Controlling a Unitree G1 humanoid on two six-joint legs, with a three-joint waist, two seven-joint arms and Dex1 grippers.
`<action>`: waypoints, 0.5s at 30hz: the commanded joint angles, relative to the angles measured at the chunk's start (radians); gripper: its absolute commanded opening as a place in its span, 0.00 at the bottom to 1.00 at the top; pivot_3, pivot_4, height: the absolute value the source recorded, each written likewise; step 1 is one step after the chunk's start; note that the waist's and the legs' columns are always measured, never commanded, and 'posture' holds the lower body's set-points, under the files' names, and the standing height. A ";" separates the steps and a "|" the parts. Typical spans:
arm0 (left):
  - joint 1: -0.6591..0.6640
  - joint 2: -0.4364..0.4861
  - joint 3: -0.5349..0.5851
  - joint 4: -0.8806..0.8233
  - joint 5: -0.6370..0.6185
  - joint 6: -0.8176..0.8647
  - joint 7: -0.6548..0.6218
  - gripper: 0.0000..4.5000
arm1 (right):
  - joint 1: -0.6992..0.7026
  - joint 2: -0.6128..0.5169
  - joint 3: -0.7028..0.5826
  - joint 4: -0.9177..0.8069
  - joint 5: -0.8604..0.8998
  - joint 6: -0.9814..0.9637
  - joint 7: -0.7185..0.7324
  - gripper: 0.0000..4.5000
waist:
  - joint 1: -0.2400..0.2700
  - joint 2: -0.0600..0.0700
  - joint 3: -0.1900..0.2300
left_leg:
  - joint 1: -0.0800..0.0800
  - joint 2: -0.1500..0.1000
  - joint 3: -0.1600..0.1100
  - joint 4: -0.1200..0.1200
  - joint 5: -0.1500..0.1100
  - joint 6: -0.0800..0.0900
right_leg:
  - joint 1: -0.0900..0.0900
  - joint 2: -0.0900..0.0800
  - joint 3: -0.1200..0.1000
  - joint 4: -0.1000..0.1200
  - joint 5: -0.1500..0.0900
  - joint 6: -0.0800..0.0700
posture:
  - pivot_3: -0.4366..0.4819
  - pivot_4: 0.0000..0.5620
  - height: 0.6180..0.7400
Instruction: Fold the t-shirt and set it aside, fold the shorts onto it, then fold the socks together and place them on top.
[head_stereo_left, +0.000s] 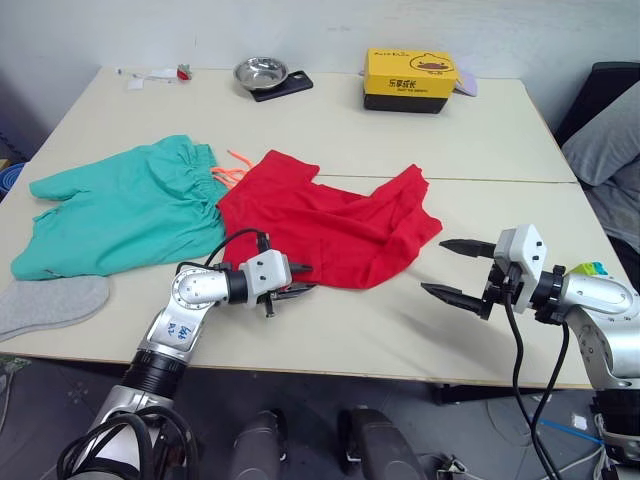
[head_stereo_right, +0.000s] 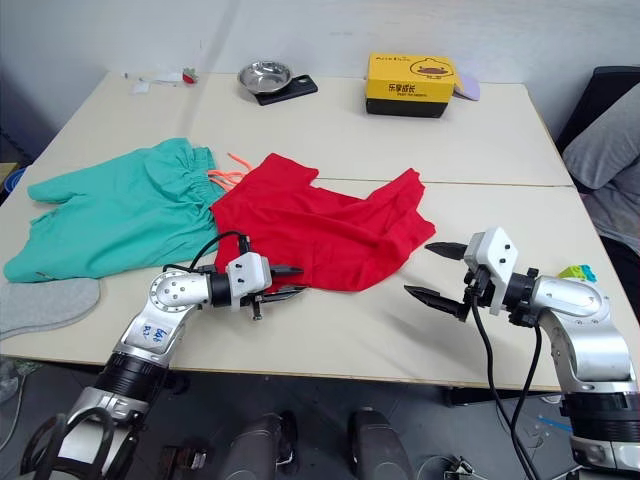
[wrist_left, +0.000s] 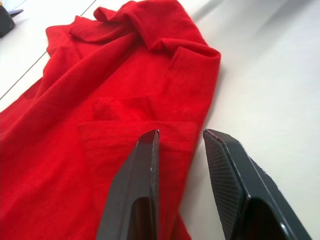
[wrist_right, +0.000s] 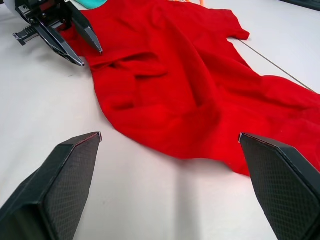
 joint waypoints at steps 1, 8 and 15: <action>-0.013 -0.001 -0.002 -0.004 0.003 -0.024 -0.002 0.29 | 0.006 -0.011 -0.033 -0.020 0.020 -0.019 -0.003 1.00 | 0.001 0.000 0.000 | 0.000 0.000 0.000 0.000 0.000 0.000 | 0.000 0.000 0.000 0.000 0.000 0.000 | 0.48 0.27 1.00; -0.007 -0.003 0.007 -0.012 -0.023 -0.010 -0.020 0.00 | 0.021 -0.011 -0.039 -0.001 0.019 -0.045 0.002 1.00 | 0.002 0.000 0.000 | 0.000 0.000 0.000 0.000 0.000 0.000 | 0.000 0.000 0.000 0.000 0.000 0.000 | 0.48 0.27 1.00; 0.007 0.010 0.037 -0.029 -0.058 0.001 -0.031 0.00 | 0.012 -0.011 -0.033 -0.011 0.022 -0.038 -0.006 1.00 | 0.003 0.000 0.000 | 0.000 0.000 0.000 0.001 0.000 0.000 | 0.000 0.000 0.000 0.000 0.000 0.000 | 0.48 0.27 1.00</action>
